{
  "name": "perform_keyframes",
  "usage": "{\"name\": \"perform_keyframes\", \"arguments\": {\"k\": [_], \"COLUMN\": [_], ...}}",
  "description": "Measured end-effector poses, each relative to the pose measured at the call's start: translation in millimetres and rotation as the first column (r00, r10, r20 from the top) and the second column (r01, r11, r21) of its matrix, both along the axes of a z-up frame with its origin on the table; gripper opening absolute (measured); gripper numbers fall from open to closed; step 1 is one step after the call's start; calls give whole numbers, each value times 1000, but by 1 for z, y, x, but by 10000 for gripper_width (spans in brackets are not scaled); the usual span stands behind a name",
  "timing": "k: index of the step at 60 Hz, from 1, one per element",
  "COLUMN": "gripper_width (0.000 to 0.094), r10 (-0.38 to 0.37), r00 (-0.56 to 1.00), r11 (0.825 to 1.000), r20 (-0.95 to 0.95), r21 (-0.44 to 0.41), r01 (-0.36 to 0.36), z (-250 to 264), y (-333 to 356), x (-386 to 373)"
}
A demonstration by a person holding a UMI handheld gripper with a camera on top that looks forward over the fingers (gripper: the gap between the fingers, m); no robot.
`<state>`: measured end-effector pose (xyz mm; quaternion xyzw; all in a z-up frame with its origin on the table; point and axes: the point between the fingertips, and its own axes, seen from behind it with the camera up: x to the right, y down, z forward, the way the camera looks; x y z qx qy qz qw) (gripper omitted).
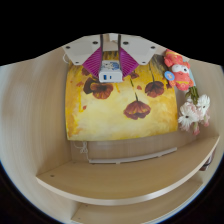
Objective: Unplug charger
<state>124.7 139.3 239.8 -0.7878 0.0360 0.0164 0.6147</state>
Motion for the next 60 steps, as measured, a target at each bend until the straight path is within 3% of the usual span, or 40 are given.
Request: {"name": "perform_keyframes", "arguments": {"k": [5, 10, 18, 25, 35, 43, 45, 48, 55, 60], "gripper_width": [190, 188, 190, 191, 227, 321, 357, 486, 735, 792], "r10": [-32, -73, -95, -104, -150, -173, -180, -191, -211, -220], "r00": [998, 991, 983, 982, 979, 968, 963, 957, 951, 951], "r11": [999, 993, 947, 913, 868, 850, 851, 859, 893, 924], "r20": [51, 111, 157, 161, 136, 180, 200, 218, 228, 215], "r21": [5, -88, -290, -377, -456, -468, -459, -434, -350, -268], "r01": [32, 83, 138, 158, 196, 239, 254, 270, 283, 274], "z": [14, -20, -126, -186, -230, -240, -237, -225, -175, -123], "y": [-3, -11, -44, -65, -82, -88, -88, -87, -86, -90], "x": [44, 89, 133, 146, 157, 168, 171, 174, 165, 149]}}
